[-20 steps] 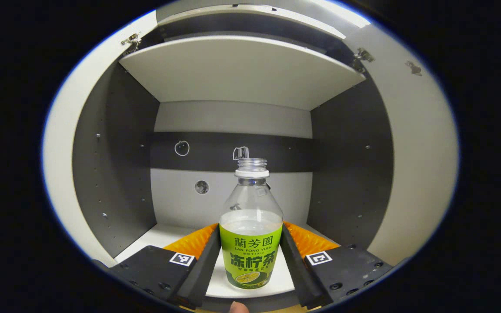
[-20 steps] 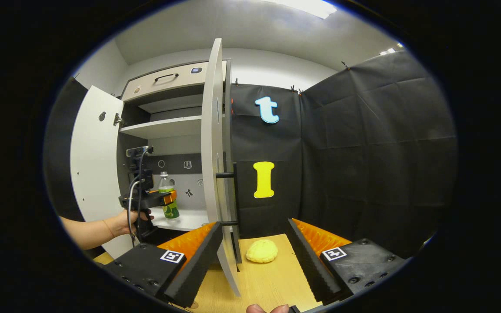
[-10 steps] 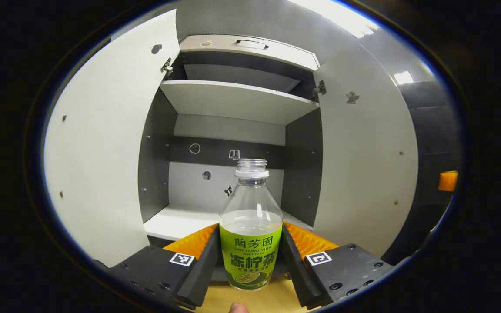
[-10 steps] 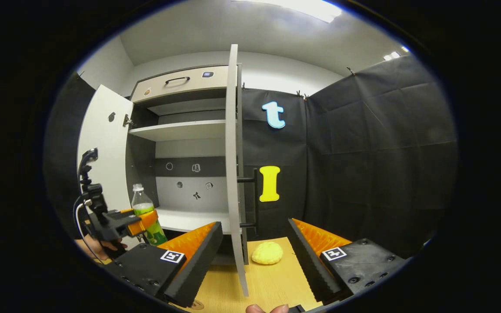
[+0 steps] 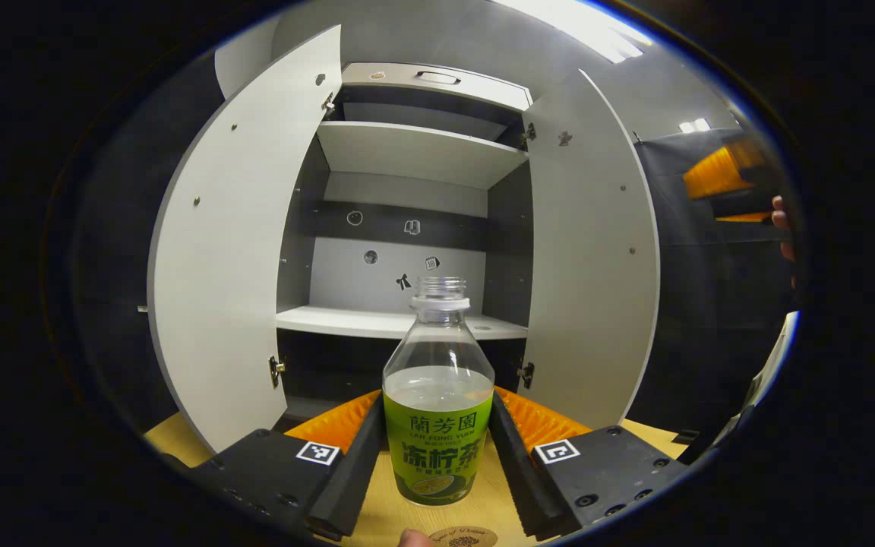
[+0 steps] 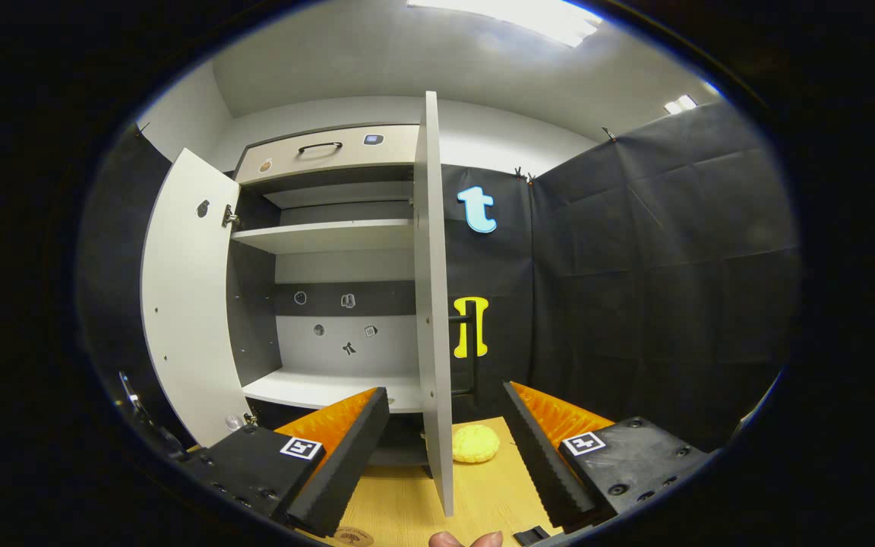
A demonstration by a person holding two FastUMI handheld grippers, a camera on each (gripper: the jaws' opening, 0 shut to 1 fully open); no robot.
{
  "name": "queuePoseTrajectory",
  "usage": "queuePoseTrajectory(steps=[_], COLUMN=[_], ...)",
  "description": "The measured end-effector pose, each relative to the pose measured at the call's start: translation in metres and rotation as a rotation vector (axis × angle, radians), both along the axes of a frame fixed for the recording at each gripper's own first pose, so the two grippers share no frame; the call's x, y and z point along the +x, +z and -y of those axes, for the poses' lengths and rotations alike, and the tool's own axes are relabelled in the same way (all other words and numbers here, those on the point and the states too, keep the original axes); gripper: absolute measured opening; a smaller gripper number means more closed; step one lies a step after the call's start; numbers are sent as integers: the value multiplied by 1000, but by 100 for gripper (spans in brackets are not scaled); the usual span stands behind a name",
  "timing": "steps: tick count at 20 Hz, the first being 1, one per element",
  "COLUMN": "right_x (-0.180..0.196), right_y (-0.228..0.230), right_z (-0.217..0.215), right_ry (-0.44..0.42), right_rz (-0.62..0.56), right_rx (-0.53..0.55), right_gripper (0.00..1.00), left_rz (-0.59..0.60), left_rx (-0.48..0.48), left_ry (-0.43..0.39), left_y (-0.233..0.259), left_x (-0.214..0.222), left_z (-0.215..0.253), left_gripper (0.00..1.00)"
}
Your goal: Grasp the bottle in the cabinet with the left hand and place it on the coaster, then close the right door with the right hand and the left door with the left hand.
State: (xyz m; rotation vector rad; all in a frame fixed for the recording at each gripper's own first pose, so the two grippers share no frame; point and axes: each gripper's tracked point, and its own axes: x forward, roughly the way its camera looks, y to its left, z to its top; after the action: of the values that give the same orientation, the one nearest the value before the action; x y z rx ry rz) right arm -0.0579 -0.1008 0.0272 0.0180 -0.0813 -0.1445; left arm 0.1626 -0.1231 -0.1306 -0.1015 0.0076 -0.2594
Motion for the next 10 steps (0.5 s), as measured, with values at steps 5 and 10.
queuePoseTrajectory(steps=[5, 10], right_x=[4, 8], right_y=[1, 0], right_z=[-7, 4], right_ry=[-11, -51], right_rz=[-13, -28], right_rx=[-22, -31], right_gripper=[98, 98], left_rz=[4, -49], left_rx=[50, 46], left_ry=[-87, -160], left_y=[-38, -73], left_x=[-12, -25], left_z=[14, 29], left_gripper=[78, 78])
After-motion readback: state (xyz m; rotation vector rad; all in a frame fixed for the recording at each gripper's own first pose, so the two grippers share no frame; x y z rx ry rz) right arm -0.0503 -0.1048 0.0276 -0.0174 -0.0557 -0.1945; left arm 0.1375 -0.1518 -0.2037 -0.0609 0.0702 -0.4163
